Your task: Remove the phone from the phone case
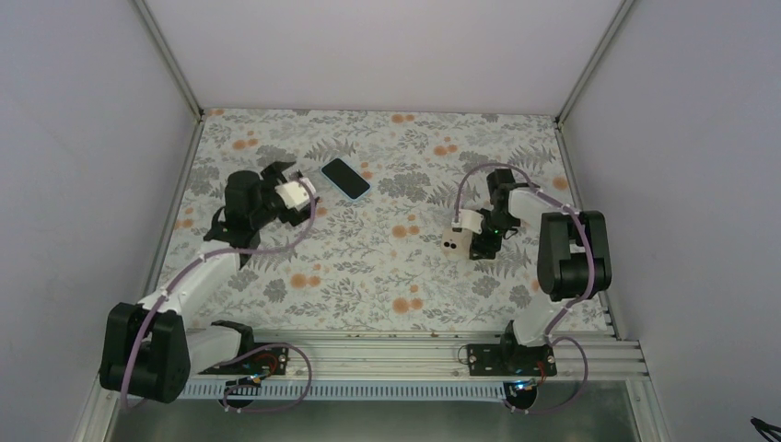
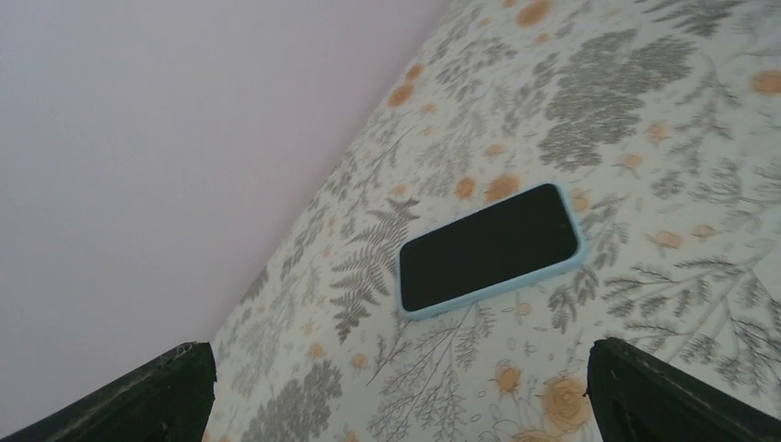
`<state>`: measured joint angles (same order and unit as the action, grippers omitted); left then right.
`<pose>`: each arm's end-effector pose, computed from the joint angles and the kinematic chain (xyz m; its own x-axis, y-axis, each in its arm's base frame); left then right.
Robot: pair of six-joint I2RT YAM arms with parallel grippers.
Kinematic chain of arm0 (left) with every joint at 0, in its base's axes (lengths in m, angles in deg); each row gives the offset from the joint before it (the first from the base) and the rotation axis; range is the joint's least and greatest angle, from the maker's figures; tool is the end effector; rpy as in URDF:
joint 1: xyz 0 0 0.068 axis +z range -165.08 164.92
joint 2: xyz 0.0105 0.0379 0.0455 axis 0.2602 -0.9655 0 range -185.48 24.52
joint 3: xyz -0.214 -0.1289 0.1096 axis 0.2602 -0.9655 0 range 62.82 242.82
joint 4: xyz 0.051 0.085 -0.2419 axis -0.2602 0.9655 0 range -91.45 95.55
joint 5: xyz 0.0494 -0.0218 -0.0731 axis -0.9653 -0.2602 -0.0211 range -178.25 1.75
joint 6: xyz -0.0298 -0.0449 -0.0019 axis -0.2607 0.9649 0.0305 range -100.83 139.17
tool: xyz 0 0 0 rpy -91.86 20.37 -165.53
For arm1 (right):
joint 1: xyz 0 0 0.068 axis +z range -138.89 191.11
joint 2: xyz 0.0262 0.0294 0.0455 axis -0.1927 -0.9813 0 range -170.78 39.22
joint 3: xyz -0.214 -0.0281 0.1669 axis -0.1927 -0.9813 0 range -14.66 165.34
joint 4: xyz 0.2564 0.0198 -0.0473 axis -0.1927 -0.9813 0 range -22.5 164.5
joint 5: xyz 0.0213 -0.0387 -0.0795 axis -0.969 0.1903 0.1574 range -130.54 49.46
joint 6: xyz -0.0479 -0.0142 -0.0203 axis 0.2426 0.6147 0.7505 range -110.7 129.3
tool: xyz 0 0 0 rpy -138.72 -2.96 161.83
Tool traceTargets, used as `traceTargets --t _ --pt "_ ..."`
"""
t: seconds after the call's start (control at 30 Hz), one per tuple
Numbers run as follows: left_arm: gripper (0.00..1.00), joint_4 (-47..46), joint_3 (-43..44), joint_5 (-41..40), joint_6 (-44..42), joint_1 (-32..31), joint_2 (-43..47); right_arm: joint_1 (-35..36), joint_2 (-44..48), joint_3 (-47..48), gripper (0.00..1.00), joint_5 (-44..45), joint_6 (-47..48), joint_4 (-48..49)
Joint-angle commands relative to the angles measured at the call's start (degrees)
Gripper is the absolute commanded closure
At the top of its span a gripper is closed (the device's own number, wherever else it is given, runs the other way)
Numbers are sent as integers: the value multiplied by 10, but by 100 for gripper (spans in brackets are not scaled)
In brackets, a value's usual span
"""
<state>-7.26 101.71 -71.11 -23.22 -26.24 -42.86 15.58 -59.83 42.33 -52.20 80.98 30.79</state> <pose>0.2551 -0.0611 0.2515 0.0251 0.6517 -0.7581 0.5888 0.6032 0.5380 0.2902 0.0299 0.1460 -0.2259 -0.9502 -0.2146 -0.9725 0.2327 -0.0068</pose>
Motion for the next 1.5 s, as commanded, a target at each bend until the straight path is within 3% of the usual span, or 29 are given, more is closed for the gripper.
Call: traceTargets --t 0.0,0.17,0.4,0.63,0.7,0.8,1.03,1.3,1.47 --pt "0 -143 -74 91 -121 -21 41 7 -26 20 44 2 -21 6" --pt "0 -319 -99 109 -199 -54 -18 1 1 75 44 -81 -24 -67" --pt "0 -538 -123 86 -343 -161 -123 -4 -24 165 43 -148 -15 -171" --pt "0 -879 -161 109 -453 -232 -265 -6 -70 254 42 -193 5 -250" --pt "0 -939 -155 121 -493 -243 -313 -6 -76 269 42 -197 10 -266" --pt "0 -987 -142 160 -536 -254 -372 -5 -81 285 42 -204 17 -286" --pt "0 -990 -61 176 -567 -280 -475 8 -68 270 42 -194 22 -300" --pt "0 -989 25 183 -537 -291 -542 42 -36 246 43 -209 19 -300" --pt "1 -990 35 190 -522 -302 -551 63 -31 242 42 -214 15 -300"
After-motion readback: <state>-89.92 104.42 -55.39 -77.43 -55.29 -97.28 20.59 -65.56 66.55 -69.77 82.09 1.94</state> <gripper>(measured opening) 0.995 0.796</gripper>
